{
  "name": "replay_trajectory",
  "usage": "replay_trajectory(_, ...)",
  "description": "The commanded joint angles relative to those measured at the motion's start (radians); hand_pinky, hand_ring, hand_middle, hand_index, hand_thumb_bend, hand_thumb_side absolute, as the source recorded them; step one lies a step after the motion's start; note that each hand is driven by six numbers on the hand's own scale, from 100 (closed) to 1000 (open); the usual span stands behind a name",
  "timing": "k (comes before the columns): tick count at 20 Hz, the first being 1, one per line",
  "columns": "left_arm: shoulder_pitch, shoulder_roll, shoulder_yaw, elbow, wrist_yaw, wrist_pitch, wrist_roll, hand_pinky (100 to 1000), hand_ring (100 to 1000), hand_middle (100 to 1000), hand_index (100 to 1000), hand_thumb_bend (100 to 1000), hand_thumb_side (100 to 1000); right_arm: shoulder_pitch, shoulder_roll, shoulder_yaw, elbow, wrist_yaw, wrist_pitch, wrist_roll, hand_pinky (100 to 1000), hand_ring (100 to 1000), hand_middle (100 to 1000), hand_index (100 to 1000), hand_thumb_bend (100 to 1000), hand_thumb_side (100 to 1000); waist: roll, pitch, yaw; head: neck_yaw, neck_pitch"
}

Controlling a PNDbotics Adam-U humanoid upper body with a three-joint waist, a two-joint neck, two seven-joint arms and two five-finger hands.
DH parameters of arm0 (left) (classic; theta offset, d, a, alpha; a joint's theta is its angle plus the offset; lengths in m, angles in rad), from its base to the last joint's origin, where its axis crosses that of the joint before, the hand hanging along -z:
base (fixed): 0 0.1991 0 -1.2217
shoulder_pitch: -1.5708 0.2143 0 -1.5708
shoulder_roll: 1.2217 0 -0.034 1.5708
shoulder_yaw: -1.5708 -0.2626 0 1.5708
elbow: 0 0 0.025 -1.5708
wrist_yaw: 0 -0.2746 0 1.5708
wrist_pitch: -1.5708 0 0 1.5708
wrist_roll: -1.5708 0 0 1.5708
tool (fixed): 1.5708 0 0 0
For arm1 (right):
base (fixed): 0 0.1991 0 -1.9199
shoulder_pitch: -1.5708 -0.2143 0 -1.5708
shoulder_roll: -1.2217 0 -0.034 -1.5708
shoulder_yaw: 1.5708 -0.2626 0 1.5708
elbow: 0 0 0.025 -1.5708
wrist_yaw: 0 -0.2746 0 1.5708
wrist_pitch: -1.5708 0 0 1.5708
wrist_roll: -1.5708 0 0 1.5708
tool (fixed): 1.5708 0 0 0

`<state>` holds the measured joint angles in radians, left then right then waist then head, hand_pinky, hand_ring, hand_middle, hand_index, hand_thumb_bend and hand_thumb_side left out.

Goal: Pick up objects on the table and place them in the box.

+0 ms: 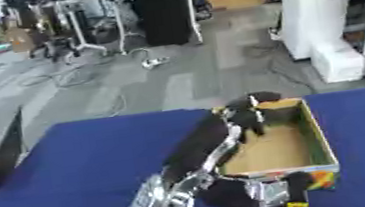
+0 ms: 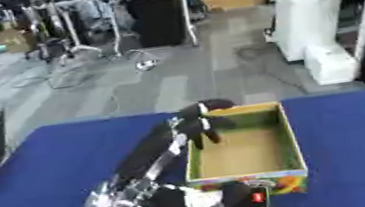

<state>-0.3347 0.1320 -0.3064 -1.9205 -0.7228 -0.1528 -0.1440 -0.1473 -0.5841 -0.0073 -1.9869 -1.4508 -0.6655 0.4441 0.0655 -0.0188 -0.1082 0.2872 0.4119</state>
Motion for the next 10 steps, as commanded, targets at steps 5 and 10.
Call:
replay_trajectory(5, -0.004, 0.016, 0.01, -0.008, -0.009, 0.002, 0.012, 420, 581, 859, 803, 473, 885, -0.022, -0.051, -0.007, -0.013, 0.06, -0.241, 0.162, 528, 620, 801, 960, 198, 1000, 0.001, -0.007, -0.009, 0.04, -0.091)
replay_trajectory(10, -0.004, 0.018, 0.01, -0.003, -0.011, 0.001, 0.015, 419, 581, 859, 804, 472, 885, -0.024, -0.039, 0.018, -0.013, 0.132, -0.241, 0.058, 507, 601, 776, 932, 100, 1000, 0.002, -0.006, -0.009, -0.072, -0.026)
